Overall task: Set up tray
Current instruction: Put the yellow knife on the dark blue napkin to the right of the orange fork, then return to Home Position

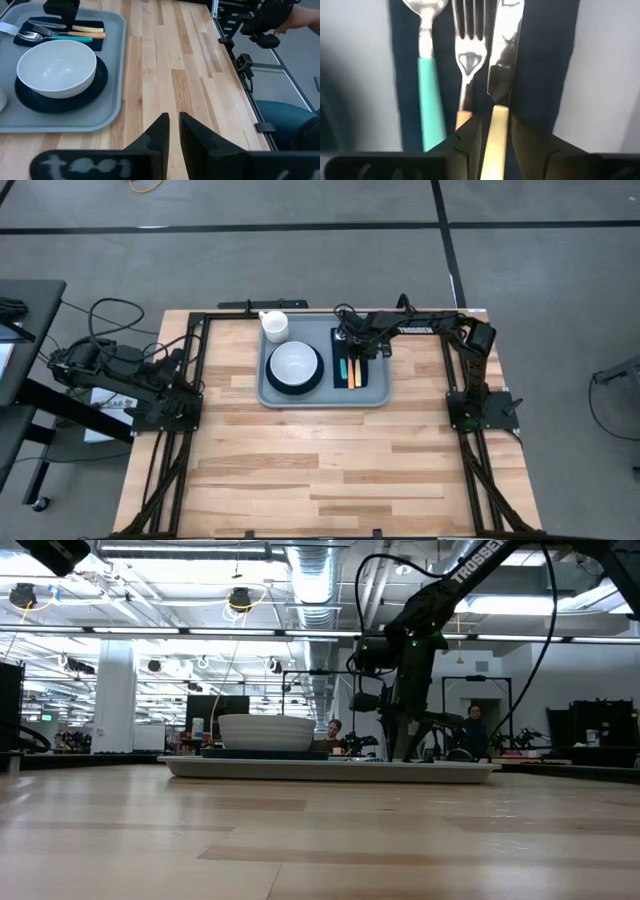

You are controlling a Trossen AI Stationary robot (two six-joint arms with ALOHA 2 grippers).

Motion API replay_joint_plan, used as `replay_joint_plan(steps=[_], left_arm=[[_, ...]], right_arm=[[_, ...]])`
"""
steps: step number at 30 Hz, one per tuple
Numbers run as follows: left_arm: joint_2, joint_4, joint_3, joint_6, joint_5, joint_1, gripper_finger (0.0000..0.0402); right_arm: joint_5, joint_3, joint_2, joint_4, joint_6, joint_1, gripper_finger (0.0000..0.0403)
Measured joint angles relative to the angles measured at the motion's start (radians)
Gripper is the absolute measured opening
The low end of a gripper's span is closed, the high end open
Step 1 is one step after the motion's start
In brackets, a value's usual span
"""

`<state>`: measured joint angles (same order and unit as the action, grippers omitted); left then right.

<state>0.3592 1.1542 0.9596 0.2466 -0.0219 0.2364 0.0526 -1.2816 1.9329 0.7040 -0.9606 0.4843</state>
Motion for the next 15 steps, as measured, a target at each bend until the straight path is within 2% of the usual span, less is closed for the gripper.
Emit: replay_joint_plan(steps=[4, 7, 10, 14, 15], left_arm=[[-0.001, 0.019, 0.0, 0.009, -0.014, 0.0, 0.0029], [-0.045, 0.044, -0.015, 0.011, -0.117, 0.0, 0.0029], [-0.166, 0.045, -0.089, 0.07, -0.223, 0.0, 0.0029], [-0.352, 0.006, -0.202, 0.142, -0.211, -0.001, 0.0029], [-0.359, 0.006, -0.216, 0.156, -0.2, 0.0, 0.0029]], right_arm=[[-0.001, -0.024, -0.043, 0.018, 0.021, -0.002, 0.0101], [-0.029, -0.048, -0.109, 0.016, 0.063, -0.024, 0.0102], [-0.1, -0.056, -0.193, -0.001, 0.121, -0.063, 0.0102], [-0.197, -0.056, -0.299, 0.004, 0.182, -0.128, 0.0102], [-0.208, -0.056, -0.319, 0.006, 0.194, -0.146, 0.0102]])
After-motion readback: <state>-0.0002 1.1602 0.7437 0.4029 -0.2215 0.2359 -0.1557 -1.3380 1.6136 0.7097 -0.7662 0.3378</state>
